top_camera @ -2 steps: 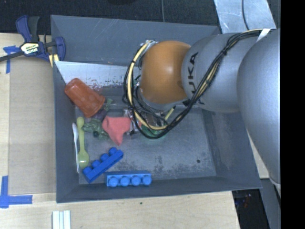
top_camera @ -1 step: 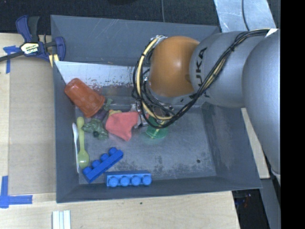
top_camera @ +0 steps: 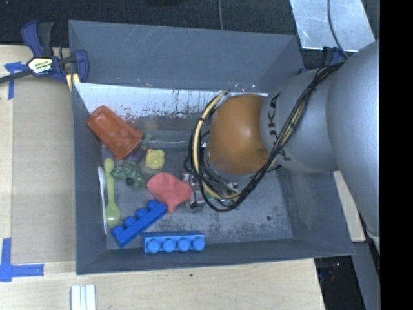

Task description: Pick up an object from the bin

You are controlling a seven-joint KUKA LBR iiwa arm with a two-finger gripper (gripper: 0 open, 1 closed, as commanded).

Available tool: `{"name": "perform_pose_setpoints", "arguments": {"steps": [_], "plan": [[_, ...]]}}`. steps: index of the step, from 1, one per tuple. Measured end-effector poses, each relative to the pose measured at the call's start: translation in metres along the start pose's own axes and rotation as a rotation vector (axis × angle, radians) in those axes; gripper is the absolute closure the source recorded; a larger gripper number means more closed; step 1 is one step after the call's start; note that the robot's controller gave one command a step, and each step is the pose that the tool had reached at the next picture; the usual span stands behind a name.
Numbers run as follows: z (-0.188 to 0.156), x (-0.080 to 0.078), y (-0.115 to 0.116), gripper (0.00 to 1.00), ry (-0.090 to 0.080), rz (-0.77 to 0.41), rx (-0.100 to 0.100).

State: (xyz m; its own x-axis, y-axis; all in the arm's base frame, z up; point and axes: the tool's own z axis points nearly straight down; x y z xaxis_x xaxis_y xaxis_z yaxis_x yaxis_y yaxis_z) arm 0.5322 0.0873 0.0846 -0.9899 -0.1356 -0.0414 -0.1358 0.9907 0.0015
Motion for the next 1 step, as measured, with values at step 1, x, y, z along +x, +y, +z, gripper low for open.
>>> {"name": "perform_pose_setpoints", "arguments": {"steps": [1], "plan": [[-0.0052,0.0168,-0.0010,1.00,0.025,0.009,0.000]]}}
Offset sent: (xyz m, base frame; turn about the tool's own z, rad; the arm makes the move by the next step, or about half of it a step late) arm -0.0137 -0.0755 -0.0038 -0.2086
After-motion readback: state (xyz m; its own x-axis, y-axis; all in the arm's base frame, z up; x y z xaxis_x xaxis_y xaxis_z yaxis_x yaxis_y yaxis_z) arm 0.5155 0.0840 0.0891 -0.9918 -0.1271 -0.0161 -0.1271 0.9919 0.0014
